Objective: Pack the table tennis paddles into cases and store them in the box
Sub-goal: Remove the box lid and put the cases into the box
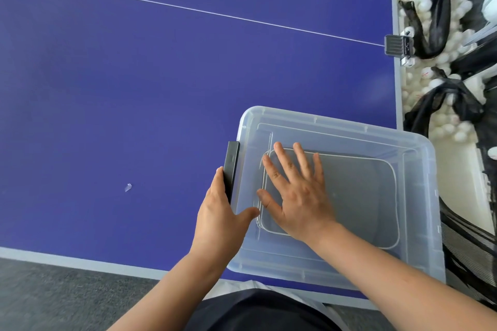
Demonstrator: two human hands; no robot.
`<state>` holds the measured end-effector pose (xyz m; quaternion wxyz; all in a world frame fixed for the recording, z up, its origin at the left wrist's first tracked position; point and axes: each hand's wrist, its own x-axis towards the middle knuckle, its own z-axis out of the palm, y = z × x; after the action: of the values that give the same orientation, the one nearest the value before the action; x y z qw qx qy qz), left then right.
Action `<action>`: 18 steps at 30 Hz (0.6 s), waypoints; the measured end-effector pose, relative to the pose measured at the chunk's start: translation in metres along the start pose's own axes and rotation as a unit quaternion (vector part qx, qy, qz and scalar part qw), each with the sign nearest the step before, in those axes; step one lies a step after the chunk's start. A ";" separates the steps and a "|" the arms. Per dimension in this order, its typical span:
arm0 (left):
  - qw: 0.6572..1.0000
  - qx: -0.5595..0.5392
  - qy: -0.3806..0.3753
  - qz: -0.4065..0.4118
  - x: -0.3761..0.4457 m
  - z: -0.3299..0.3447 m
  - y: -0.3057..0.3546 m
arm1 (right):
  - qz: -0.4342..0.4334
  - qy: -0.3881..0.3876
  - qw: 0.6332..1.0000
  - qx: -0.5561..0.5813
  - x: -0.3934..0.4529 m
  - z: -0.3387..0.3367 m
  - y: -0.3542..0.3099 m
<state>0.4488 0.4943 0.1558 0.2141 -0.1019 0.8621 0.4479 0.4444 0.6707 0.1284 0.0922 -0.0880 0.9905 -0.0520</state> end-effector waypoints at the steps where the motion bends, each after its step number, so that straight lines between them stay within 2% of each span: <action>1: 1.000 0.003 0.002 0.001 0.000 0.001 0.000 | -0.001 0.001 1.000 -0.001 0.000 0.001 0.000; 7: 0.998 0.056 0.005 -0.002 -0.005 0.008 0.003 | -0.004 0.005 1.000 -0.006 0.001 0.002 0.001; 18: 0.999 0.052 -0.009 0.005 -0.005 0.004 0.003 | -0.002 0.005 1.000 0.004 0.000 -0.001 0.001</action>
<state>0.4531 0.4991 0.1579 0.2247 -0.0827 0.8828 0.4042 0.4444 0.6717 0.1292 0.0873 -0.0897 0.9905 -0.0568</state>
